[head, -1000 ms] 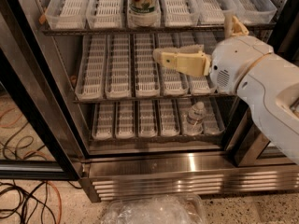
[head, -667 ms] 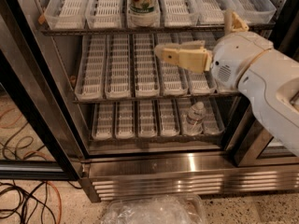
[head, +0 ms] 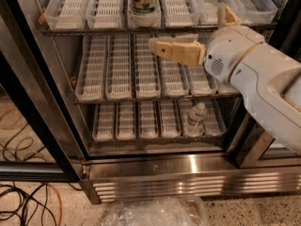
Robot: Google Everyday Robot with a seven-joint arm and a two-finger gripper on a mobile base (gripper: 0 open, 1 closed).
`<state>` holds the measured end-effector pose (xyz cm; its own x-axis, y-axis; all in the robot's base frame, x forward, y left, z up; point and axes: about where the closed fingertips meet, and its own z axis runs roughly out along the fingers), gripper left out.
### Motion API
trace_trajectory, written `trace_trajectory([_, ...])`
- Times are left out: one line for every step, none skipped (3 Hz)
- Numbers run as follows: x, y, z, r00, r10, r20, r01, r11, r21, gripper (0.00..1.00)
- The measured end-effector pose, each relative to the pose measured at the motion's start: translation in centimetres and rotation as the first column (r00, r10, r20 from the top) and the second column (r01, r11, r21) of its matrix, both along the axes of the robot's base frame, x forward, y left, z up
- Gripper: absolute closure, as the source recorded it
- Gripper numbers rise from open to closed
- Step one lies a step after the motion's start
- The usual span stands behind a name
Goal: Pick 7up can from top shelf of fridge
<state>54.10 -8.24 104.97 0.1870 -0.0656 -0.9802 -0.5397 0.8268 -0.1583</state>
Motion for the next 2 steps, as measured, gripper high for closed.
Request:
trace_trajectory([1.25,4.05,0.81,0.9990,0.044,0.006,-0.044,0.999,0.003,0.00])
trace_trajectory([1.25,4.05,0.81,0.9990,0.044,0.006,-0.044,0.999,0.003,0.02])
